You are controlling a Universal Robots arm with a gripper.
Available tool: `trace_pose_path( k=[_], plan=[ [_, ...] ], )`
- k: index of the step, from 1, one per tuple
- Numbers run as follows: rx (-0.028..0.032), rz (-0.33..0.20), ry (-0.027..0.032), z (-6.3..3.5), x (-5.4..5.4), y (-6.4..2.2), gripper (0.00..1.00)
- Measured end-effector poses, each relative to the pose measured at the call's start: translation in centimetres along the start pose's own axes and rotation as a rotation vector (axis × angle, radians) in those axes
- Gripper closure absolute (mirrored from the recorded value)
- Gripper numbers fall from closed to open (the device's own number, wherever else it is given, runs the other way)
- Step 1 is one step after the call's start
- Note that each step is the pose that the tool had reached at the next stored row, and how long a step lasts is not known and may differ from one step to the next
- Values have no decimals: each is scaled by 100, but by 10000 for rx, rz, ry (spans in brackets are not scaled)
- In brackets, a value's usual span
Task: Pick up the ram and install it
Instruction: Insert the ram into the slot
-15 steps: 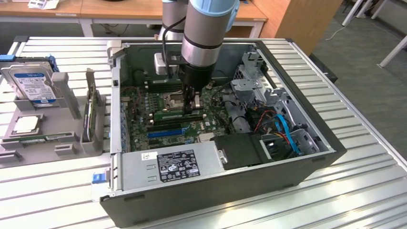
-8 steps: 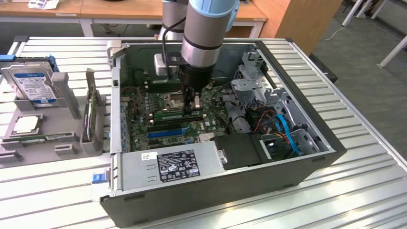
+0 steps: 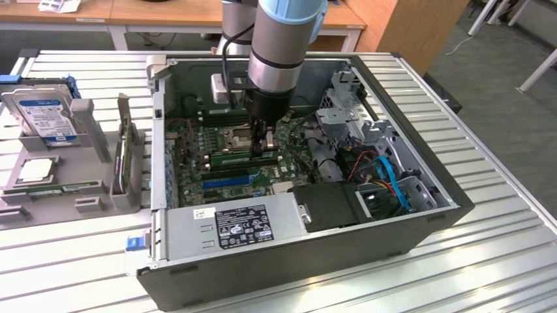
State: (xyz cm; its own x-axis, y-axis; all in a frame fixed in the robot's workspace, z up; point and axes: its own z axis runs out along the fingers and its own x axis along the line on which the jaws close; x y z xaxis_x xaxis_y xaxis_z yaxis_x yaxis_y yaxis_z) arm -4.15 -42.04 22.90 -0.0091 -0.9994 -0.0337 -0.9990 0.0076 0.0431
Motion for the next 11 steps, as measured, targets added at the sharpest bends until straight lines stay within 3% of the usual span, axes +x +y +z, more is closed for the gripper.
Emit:
trace_pose_path(
  k=[11],
  plan=[
    [0,0,1,19,2,-1,88]
  ],
)
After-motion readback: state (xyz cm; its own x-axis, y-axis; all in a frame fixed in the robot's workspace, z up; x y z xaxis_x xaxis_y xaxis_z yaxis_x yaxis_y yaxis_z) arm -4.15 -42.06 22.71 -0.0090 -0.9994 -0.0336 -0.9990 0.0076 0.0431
